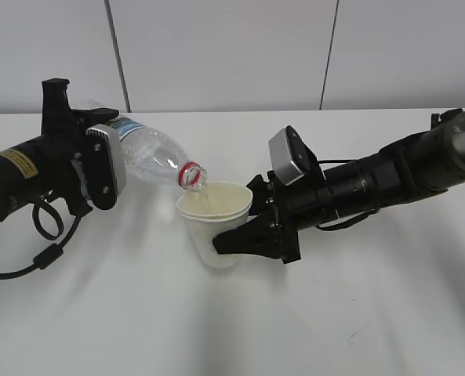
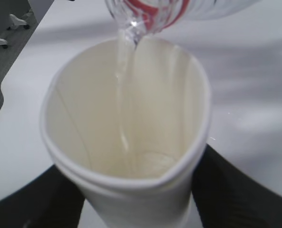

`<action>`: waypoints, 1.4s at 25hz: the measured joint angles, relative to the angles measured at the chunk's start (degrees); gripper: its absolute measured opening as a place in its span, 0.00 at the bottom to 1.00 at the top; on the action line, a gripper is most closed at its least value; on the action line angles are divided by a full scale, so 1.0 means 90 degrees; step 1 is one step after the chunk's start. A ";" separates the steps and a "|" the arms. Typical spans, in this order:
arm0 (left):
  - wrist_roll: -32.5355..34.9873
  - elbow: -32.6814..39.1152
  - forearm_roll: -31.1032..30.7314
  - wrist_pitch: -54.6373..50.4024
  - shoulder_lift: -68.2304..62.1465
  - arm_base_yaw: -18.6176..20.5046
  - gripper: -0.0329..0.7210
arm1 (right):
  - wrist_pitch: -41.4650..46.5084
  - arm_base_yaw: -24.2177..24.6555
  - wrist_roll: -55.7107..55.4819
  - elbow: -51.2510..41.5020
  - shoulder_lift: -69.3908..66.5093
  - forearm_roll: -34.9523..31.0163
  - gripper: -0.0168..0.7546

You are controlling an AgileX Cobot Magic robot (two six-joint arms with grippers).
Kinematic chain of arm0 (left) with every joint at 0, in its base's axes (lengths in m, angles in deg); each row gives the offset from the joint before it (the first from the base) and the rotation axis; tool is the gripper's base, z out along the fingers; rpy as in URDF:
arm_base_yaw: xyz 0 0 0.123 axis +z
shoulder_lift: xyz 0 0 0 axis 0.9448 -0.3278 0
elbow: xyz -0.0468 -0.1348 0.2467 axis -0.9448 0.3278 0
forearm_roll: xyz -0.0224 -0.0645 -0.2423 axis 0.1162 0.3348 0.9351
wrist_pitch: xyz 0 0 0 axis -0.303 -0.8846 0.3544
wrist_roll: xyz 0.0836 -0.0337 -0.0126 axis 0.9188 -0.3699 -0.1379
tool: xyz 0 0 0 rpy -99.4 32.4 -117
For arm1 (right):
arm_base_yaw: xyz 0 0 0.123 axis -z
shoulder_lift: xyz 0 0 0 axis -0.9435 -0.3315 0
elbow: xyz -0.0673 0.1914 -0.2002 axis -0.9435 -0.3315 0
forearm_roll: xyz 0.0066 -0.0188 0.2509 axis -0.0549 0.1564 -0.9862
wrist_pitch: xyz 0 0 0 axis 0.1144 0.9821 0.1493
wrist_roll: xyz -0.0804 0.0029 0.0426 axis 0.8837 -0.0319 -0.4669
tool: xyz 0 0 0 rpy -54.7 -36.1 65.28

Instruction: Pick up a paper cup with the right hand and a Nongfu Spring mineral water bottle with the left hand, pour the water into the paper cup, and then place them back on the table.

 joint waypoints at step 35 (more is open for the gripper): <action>0.0429 0.0000 0.0000 0.0647 0.0000 0.0000 0.49 | 0.0000 -0.0003 -0.0053 0.0000 0.0000 0.0337 0.65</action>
